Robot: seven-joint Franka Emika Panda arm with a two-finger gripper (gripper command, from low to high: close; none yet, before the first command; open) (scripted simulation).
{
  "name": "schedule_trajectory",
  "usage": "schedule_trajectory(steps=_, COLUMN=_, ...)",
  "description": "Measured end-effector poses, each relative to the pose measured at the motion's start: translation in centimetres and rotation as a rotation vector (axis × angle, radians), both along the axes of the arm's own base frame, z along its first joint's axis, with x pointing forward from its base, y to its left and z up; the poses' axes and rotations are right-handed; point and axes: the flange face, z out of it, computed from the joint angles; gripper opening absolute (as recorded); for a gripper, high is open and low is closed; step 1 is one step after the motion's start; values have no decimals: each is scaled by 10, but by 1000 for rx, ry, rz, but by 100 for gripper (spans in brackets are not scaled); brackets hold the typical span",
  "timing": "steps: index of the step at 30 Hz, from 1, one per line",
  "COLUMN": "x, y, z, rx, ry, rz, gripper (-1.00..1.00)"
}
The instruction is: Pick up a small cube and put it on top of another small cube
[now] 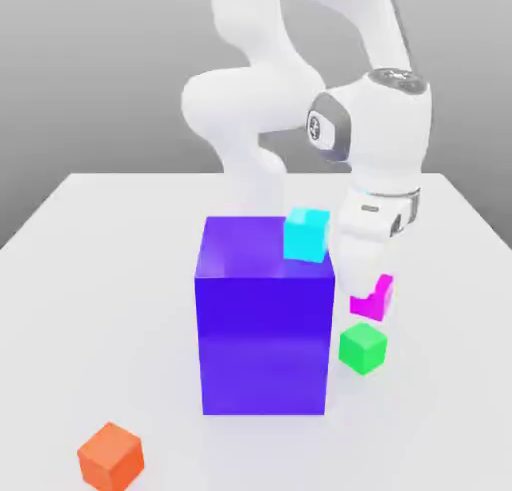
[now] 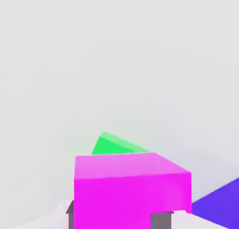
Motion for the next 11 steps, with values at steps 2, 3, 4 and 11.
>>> schedule_trajectory(steps=2, x=0, y=0, z=-15, rx=-1, ry=0, rz=1, gripper=-100)
schedule_trajectory(steps=3, x=-1, y=0, z=-23, rx=-1, ry=0, rz=1, gripper=-100)
schedule_trajectory(steps=4, x=-1, y=-1, z=-31, rx=0, ry=0, rz=0, gripper=-100)
schedule_trajectory(steps=11, x=0, y=-4, z=-41, rx=1, ry=0, rz=-13, gripper=100)
